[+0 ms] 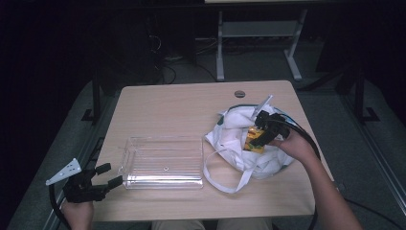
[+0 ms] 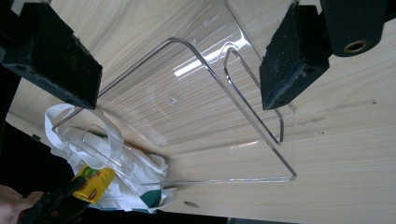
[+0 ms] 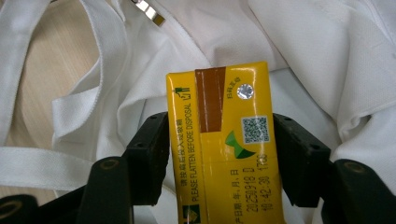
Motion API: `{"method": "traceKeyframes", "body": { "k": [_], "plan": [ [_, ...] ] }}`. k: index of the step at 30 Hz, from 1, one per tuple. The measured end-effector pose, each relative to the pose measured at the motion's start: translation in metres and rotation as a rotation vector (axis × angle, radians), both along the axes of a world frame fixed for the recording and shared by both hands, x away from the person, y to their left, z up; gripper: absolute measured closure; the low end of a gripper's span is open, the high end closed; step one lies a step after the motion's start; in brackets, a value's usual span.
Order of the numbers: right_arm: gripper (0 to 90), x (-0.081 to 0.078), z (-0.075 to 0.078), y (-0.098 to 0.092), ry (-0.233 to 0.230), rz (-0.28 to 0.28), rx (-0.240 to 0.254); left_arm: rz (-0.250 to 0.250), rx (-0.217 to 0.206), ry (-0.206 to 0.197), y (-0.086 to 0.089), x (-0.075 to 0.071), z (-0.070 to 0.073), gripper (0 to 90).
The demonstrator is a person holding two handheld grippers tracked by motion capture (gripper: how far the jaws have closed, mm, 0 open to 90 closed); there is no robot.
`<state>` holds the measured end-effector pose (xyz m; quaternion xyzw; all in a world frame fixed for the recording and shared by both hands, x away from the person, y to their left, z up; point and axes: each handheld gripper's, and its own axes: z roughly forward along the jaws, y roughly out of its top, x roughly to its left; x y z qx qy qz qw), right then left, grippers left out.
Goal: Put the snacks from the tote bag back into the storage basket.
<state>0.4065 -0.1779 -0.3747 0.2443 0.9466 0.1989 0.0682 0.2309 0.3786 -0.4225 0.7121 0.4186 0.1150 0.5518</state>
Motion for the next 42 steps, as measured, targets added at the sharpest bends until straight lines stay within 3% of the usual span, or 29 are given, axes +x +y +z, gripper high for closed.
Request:
{"method": "traceKeyframes", "body": {
  "k": [12, 19, 29, 42],
  "plan": [
    [48.7, -0.002, 0.001, 0.003, -0.038, 0.037, -0.046, -0.001, -0.001, -0.002, 0.0, 0.0, 0.0, 12.8],
    [50.7, 0.003, 0.005, 0.001, -0.027, 0.036, -0.051, 0.003, -0.004, 0.001, 0.001, 0.0, 0.0, 12.8],
    [51.9, 0.003, 0.03, -0.004, -0.057, 0.026, -0.002, 0.001, -0.003, -0.002, 0.001, 0.0, 0.0, 12.8],
    [52.1, -0.009, 0.058, -0.005, -0.055, 0.049, 0.051, 0.002, -0.003, -0.002, 0.001, 0.0, 0.0, 12.7]
  ]
}}
